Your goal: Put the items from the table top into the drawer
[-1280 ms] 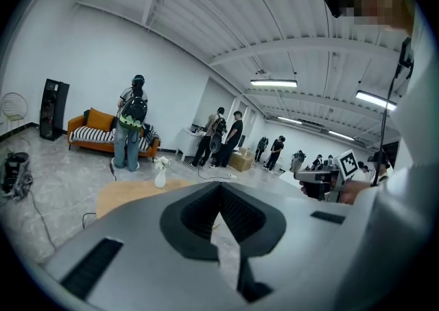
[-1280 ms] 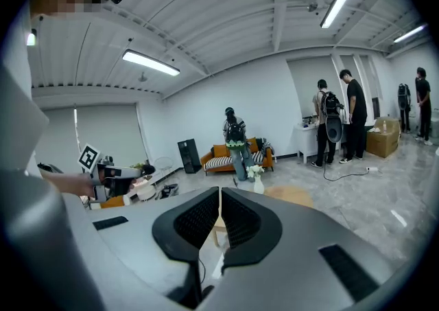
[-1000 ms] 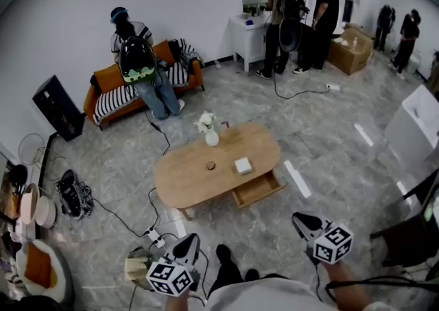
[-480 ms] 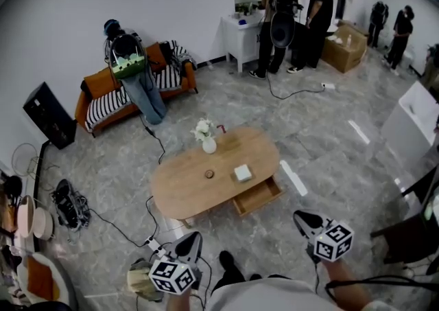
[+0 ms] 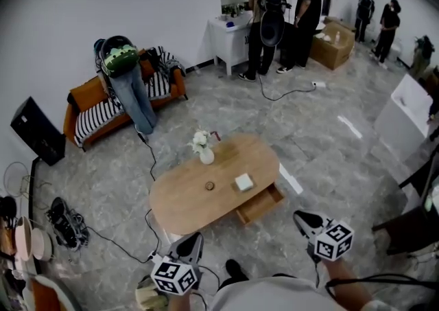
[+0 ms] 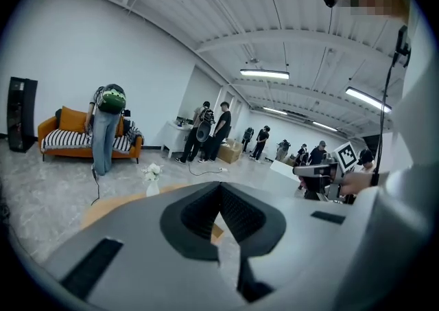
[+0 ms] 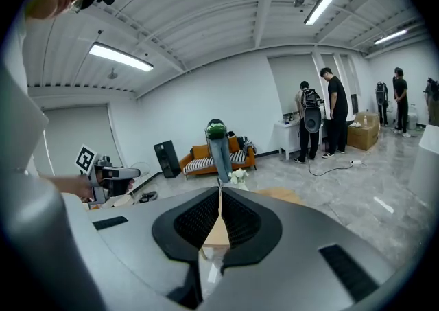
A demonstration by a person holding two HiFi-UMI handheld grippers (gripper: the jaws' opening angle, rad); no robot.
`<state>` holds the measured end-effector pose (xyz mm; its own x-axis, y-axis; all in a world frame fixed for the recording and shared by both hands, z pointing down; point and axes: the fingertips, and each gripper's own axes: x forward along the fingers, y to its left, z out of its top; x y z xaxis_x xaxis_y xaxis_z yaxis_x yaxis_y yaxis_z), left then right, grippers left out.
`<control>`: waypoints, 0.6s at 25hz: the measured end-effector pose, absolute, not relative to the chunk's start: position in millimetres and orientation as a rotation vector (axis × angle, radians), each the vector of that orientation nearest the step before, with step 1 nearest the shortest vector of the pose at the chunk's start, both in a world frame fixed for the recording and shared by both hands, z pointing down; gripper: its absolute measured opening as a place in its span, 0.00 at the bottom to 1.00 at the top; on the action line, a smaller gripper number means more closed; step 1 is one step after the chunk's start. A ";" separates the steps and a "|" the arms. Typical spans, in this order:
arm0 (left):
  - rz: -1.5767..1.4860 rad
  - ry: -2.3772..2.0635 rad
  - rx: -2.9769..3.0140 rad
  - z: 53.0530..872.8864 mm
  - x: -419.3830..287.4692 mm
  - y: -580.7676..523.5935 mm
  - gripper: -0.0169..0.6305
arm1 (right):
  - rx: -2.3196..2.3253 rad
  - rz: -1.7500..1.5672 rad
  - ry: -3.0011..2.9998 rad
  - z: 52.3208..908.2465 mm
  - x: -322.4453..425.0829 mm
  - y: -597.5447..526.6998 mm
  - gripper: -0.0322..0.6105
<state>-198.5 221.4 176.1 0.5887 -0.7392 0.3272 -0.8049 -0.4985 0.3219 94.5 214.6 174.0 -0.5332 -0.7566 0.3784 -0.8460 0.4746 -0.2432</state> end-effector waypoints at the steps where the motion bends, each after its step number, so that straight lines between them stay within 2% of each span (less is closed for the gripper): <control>1: 0.208 -1.222 2.387 176.6 -202.1 215.6 0.03 | 1.391 0.603 -2.498 173.8 89.6 210.4 0.11; 15: 0.257 -1.101 2.452 187.4 -238.7 147.2 0.03 | 1.477 0.627 -2.453 184.6 48.6 165.8 0.11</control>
<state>-238.7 147.2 187.4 0.6662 -0.6643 0.3389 -0.7457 -0.5875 0.3142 48.6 165.8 184.6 -0.4758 -0.7893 0.3882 -0.8787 0.4074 -0.2487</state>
